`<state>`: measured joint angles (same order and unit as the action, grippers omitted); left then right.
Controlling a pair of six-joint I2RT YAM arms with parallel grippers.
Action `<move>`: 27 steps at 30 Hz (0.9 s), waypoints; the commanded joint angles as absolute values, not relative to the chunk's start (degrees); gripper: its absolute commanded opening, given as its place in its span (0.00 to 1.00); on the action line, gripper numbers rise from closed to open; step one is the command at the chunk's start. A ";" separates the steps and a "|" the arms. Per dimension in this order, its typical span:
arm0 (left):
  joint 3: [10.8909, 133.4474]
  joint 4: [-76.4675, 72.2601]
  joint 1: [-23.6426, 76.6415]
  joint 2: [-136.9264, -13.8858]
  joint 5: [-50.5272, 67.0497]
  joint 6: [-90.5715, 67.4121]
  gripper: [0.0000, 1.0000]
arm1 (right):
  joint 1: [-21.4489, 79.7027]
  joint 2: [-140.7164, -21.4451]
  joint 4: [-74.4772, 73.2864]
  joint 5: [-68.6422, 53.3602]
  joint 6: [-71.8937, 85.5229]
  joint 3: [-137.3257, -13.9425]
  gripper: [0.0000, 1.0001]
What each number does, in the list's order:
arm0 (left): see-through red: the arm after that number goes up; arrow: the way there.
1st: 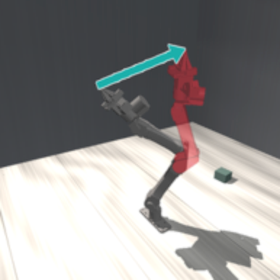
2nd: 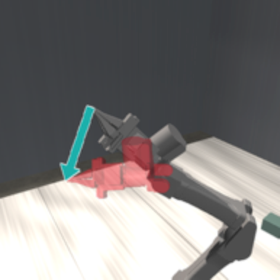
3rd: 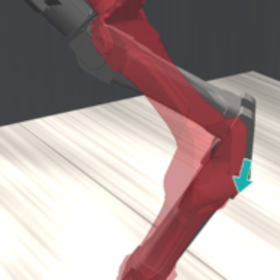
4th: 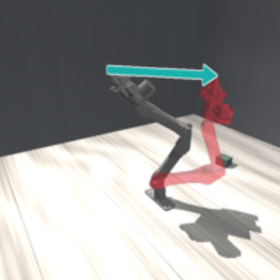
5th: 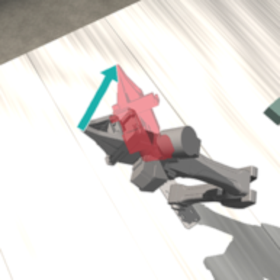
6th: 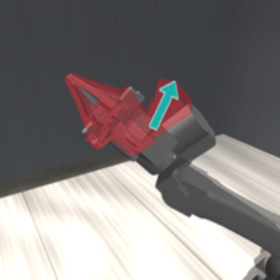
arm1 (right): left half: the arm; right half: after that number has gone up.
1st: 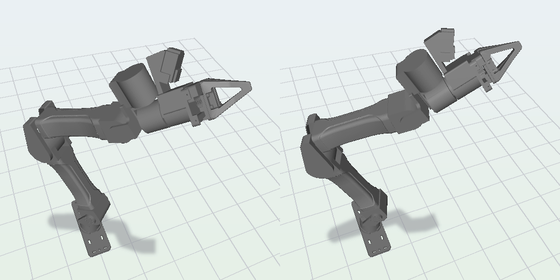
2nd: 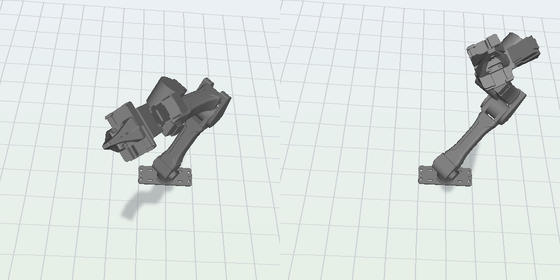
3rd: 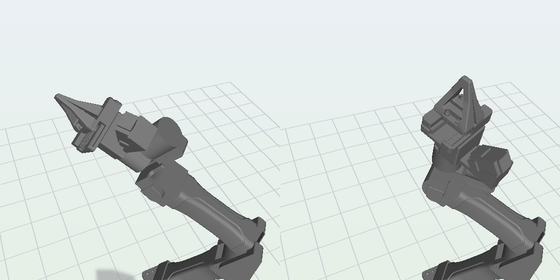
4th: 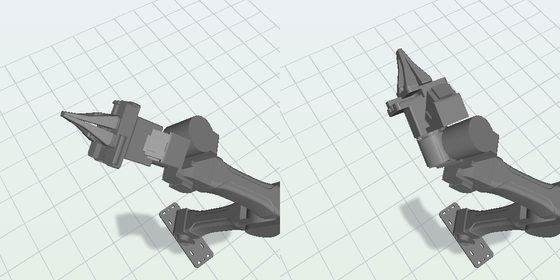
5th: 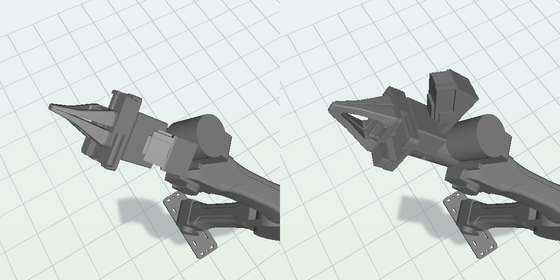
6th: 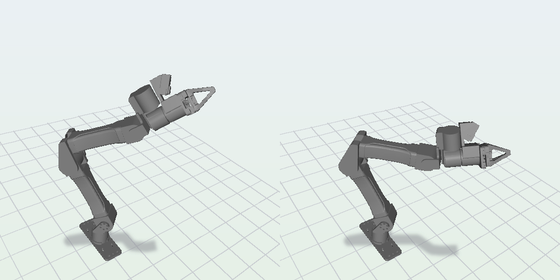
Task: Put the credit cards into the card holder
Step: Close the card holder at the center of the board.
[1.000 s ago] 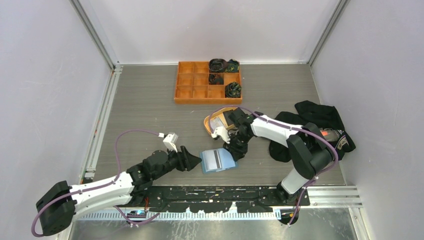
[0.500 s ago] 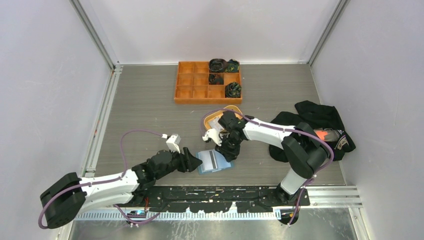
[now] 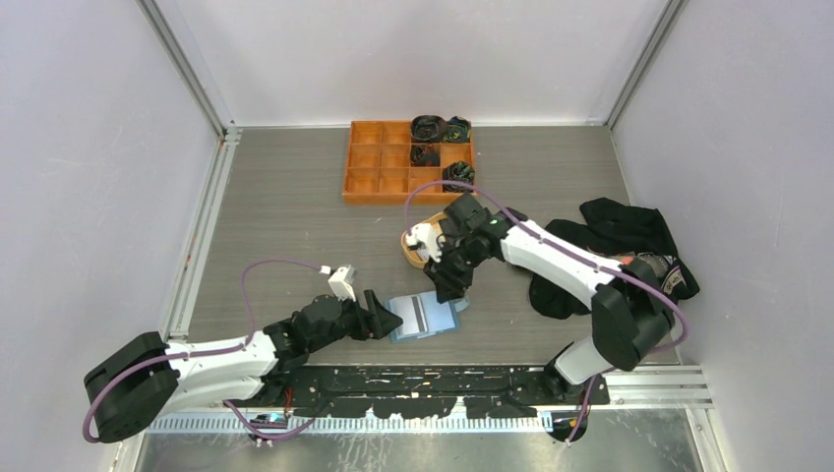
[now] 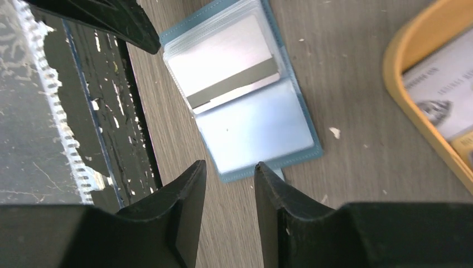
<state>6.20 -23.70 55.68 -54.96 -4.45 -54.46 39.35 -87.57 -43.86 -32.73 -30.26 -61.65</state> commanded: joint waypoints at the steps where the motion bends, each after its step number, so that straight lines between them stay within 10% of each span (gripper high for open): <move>1: 7.95 -24.93 55.46 -54.14 -4.53 -58.90 0.74 | 34.41 -80.28 -46.95 -39.41 -31.65 -63.24 0.44; 17: 7.80 -18.90 55.45 -54.29 -4.60 -68.87 0.72 | 29.81 -73.29 -50.31 -38.46 -57.37 -51.23 0.59; 27: 13.51 -8.99 55.45 -55.67 -7.00 -64.49 0.65 | 31.79 -87.60 -45.25 -44.70 -20.92 -60.74 0.50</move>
<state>9.74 -12.43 55.68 -54.63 -5.17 -66.81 31.44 -83.02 -48.05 -38.15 -39.29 -54.08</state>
